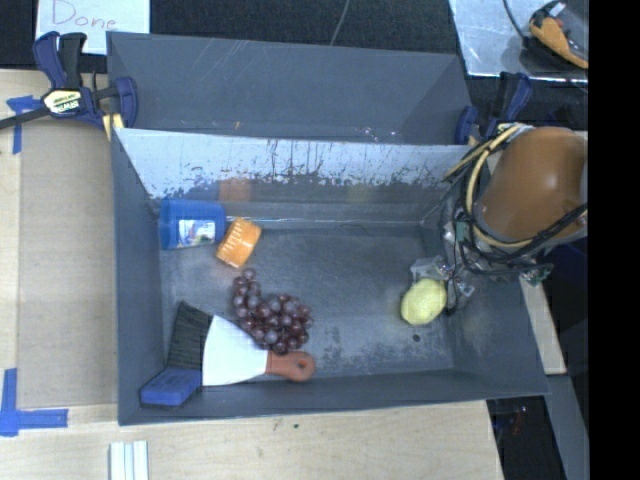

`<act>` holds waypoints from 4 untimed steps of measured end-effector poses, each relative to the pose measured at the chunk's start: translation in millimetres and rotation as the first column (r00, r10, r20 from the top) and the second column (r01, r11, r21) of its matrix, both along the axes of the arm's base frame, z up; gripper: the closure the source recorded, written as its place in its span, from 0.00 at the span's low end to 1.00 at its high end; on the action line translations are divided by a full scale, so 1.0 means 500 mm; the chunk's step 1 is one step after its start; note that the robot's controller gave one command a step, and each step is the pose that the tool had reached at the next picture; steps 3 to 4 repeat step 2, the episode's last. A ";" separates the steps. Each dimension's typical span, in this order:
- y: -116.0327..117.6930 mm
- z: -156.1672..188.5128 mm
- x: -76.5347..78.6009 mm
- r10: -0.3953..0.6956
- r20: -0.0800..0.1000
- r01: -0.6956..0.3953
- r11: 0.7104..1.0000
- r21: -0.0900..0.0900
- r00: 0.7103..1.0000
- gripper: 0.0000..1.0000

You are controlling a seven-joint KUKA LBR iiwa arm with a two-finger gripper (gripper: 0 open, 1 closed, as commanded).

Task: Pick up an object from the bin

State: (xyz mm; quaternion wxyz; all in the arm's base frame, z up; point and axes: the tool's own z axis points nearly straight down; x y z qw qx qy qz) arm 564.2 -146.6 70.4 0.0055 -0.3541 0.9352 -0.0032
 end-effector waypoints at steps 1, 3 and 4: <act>0.000 0.000 0.000 0.000 0.000 0.000 1.000 0.000 1.000 1.00; 0.002 0.066 -0.004 -0.002 -0.006 0.002 1.000 0.002 1.000 1.00; 0.002 0.066 -0.004 -0.002 -0.006 0.002 1.000 0.002 1.000 1.00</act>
Offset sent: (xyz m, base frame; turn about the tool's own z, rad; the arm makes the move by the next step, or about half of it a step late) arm 0.0000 0.0000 0.0661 0.0000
